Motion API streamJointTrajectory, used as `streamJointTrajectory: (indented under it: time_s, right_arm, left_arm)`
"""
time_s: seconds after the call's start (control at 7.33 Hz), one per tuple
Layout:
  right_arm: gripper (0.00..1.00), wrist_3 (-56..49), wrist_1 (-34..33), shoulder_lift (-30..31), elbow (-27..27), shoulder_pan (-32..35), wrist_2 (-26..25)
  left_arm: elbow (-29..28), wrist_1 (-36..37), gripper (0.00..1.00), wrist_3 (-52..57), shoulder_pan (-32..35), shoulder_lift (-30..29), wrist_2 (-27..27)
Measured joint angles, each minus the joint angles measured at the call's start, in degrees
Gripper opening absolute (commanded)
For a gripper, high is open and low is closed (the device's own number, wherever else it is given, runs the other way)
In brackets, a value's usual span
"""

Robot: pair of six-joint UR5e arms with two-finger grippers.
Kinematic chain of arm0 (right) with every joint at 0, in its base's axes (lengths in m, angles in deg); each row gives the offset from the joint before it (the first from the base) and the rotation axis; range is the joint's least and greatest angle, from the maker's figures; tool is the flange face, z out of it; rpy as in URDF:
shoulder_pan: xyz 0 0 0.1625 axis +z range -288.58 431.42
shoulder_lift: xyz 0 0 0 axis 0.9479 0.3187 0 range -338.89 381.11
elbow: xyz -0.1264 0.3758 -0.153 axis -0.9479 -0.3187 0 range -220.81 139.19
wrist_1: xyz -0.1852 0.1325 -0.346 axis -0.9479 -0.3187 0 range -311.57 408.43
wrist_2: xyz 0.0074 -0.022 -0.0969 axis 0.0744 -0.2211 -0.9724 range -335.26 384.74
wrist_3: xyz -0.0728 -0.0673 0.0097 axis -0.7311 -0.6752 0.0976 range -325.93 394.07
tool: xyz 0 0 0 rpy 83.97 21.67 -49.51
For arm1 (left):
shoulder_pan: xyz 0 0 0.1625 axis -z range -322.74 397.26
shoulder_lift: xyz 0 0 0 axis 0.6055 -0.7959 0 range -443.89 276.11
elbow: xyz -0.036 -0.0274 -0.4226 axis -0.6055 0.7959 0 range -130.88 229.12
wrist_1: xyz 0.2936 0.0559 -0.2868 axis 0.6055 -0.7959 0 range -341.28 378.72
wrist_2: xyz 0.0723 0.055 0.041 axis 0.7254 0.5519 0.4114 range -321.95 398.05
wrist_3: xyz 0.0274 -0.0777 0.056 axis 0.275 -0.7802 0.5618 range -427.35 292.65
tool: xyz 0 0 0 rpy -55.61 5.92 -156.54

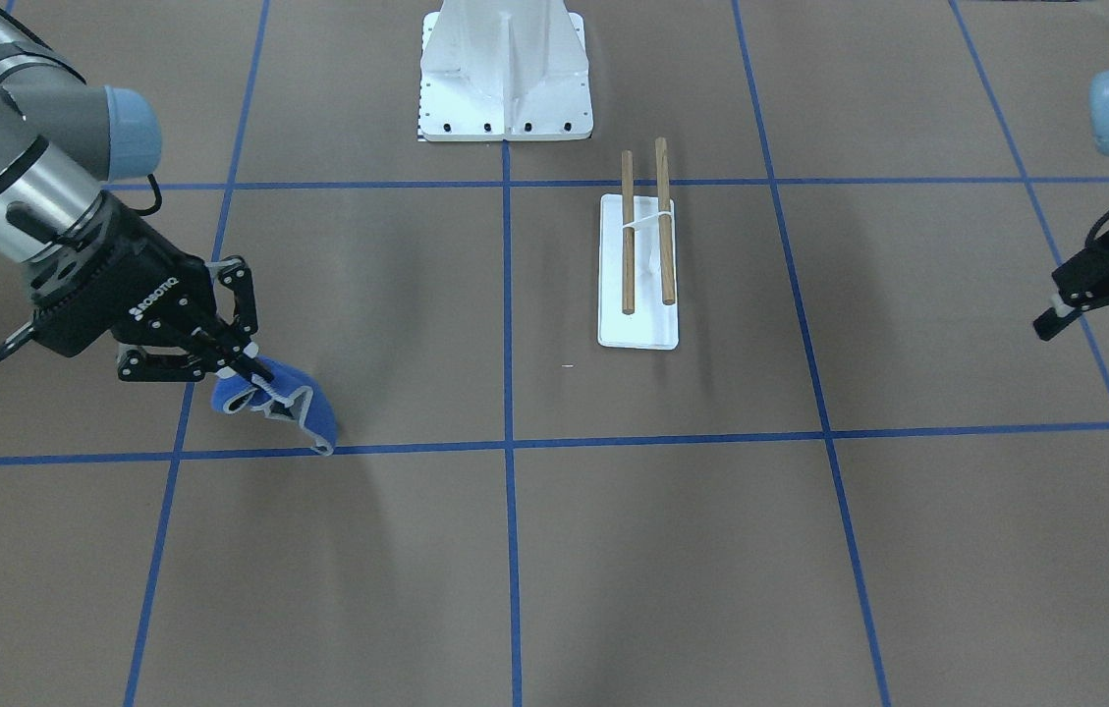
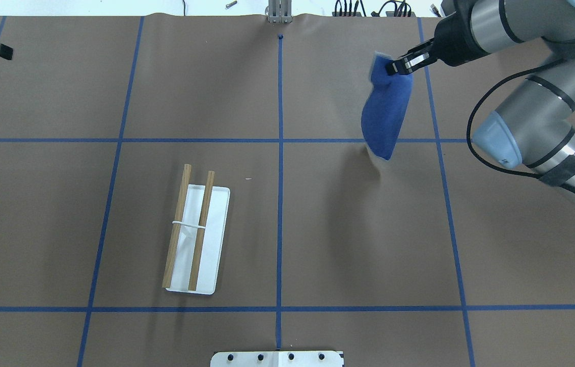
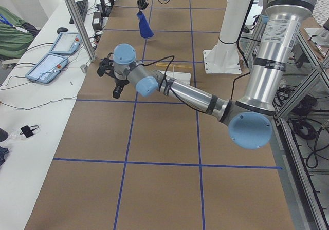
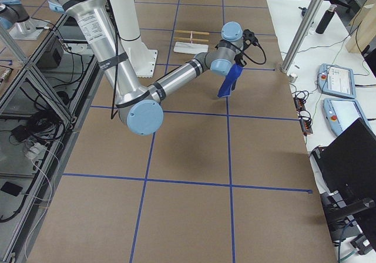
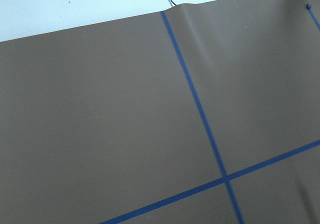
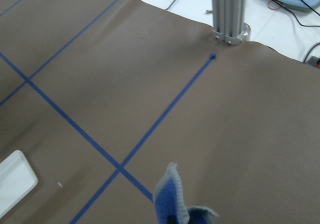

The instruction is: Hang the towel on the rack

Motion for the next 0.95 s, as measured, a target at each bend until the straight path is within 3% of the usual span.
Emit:
streamJointTrajectory:
  time_s: [0.55, 0.95]
  right_arm:
    - [0.00, 0.1, -3.2, -2.3, 8.7, -10.4, -12.0]
    - [0.00, 3.2, -8.8, -7.2, 11.7, -13.9, -16.5]
  left_arm:
    - [-2.0, -0.1, 0.98, -42.9, -12.3, -11.6, 0.6]
    - [-3.2, 0.3, 0.99, -63.2, -18.3, -17.5, 1.0]
